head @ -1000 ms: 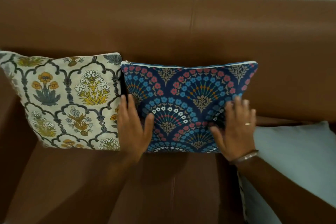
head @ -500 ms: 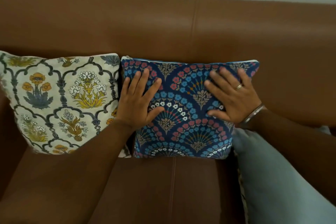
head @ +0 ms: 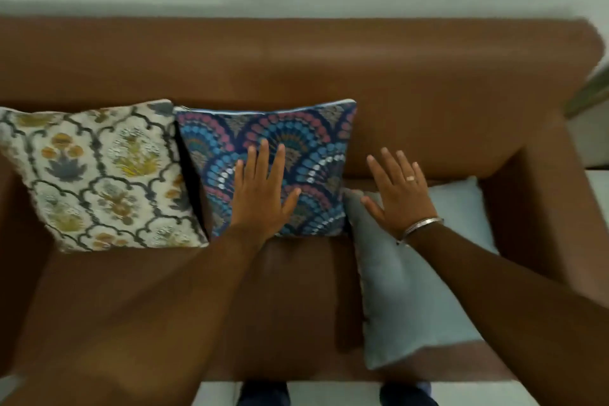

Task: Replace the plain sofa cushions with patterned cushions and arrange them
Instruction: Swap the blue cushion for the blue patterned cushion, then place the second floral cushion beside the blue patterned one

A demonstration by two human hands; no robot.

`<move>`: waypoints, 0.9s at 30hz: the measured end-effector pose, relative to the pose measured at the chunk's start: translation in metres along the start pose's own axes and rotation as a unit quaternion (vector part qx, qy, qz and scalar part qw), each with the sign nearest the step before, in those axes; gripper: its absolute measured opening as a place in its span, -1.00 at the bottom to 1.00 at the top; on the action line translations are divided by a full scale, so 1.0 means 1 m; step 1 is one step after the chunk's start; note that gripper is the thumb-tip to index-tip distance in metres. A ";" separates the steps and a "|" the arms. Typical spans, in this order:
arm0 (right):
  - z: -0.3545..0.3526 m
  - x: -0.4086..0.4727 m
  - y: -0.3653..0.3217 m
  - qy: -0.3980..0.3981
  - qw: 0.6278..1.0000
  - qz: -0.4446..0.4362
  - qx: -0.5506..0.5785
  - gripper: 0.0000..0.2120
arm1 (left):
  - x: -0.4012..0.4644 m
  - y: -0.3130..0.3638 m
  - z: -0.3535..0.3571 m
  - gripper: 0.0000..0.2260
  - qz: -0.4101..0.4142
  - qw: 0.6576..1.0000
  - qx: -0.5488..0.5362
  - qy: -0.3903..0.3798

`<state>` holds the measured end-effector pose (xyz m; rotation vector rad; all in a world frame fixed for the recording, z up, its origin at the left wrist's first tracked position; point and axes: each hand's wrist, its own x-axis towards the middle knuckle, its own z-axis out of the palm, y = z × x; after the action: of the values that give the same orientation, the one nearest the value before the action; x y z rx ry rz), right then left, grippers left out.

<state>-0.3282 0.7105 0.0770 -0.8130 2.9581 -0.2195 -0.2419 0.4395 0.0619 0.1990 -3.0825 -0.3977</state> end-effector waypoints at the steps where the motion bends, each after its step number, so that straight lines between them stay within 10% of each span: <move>1: 0.006 -0.023 0.025 -0.030 0.998 0.045 0.012 -0.27 | -0.013 0.031 0.021 -0.24 -0.014 0.999 -0.030 -0.031; 6: 0.044 -0.116 0.154 -0.110 0.944 0.285 0.122 -0.12 | -0.084 0.150 0.130 -0.21 -0.166 0.955 -0.197 -0.146; 9: 0.064 -0.157 0.214 -0.179 0.851 0.440 0.225 0.18 | -0.109 0.205 0.162 -0.36 -0.359 0.826 -0.399 -0.169; 12: 0.081 -0.169 0.238 -0.239 0.748 0.521 0.335 0.39 | -0.112 0.220 0.182 -0.03 -0.462 0.702 -0.496 -0.219; 15: 0.089 -0.169 0.247 -0.256 0.730 0.511 0.374 0.42 | -0.106 0.224 0.180 -0.06 -0.556 0.628 -0.457 -0.297; 22: -0.016 -0.128 0.300 -0.267 0.687 0.407 0.539 -0.13 | -0.050 0.173 0.050 0.10 -0.442 0.662 -0.516 -0.317; 27: -0.038 -0.071 0.310 -0.096 0.697 0.404 0.585 0.32 | 0.029 0.190 0.037 -0.31 -0.326 0.765 -0.539 -0.135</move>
<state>-0.4274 1.0147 0.0683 0.5760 1.9441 -1.5222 -0.2960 0.6269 0.0751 1.1922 -2.2953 -2.2106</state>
